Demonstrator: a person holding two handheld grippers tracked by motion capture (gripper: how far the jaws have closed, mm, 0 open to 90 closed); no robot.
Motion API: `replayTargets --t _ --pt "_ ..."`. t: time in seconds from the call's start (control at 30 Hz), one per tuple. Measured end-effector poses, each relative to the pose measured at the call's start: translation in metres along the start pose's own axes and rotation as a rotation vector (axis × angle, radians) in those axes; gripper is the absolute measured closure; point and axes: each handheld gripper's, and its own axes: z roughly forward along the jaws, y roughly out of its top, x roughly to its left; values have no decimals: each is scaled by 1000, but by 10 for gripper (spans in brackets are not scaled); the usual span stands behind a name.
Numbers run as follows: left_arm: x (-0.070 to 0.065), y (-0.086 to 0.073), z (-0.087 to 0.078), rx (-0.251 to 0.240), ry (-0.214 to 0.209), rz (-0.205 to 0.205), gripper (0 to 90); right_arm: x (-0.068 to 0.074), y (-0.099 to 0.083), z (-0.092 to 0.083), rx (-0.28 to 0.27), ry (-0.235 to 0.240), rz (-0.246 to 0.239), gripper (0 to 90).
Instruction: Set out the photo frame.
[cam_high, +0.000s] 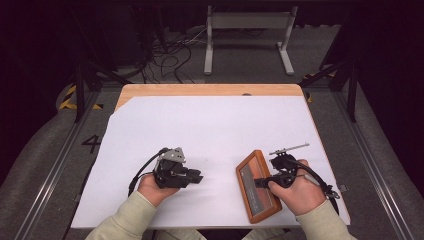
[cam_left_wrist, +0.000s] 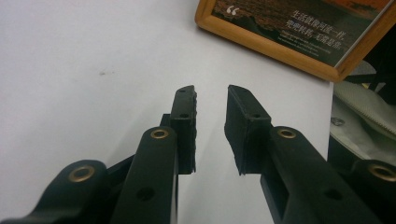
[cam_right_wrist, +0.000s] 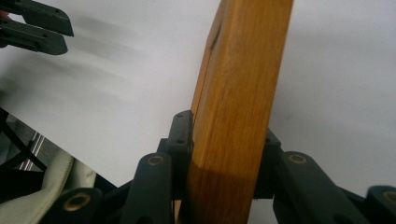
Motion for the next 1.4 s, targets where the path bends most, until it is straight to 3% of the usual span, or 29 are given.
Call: replayTargets --t 0.13,0.23,0.37,0.4,0.5,0.53,0.57,0.6,0.63,0.8,0.83,0.93,0.97,1.13,1.23,1.4 --pt "-1 0 -1 -3 -4 -2 732 2 4 -1 3 2 -36 699" --pt "1 -1 -2 -9 -1 -7 732 5 12 -5 20 -21 -103 701" --pt "2 -3 -5 -12 9 -12 732 9 31 -11 30 20 -222 701" --pt "2 -3 -5 -12 9 -12 732 9 31 -11 30 20 -222 701" --pt "3 -8 -10 -19 18 -25 732 16 46 -11 43 30 -347 701" --pt "3 -8 -10 -19 18 -25 732 16 46 -11 43 30 -347 701" --pt "4 -10 -13 -24 23 -33 732 18 53 -11 53 33 -397 701" --pt "4 -13 -16 -27 28 -43 732 25 68 -8 87 43 -500 701" --pt "4 -15 -17 -29 30 -45 732 25 68 -8 87 43 -500 701" --pt "4 -27 -29 -40 60 -73 732 39 93 1 144 76 -692 702" --pt "4 -28 -30 -42 62 -79 732 44 99 5 158 88 -750 701" --pt "3 -35 -37 -50 80 -99 732 53 109 14 199 112 -829 701" --pt "3 -35 -37 -50 80 -99 733 53 109 14 199 112 -829 701" --pt "3 -42 -44 -59 99 -116 734 63 124 41 288 170 -1006 702" --pt "4 -45 -46 -62 103 -123 734 65 129 51 313 206 -1057 702" --pt "4 -46 -47 -65 103 -130 734 67 136 63 334 249 -1070 701"
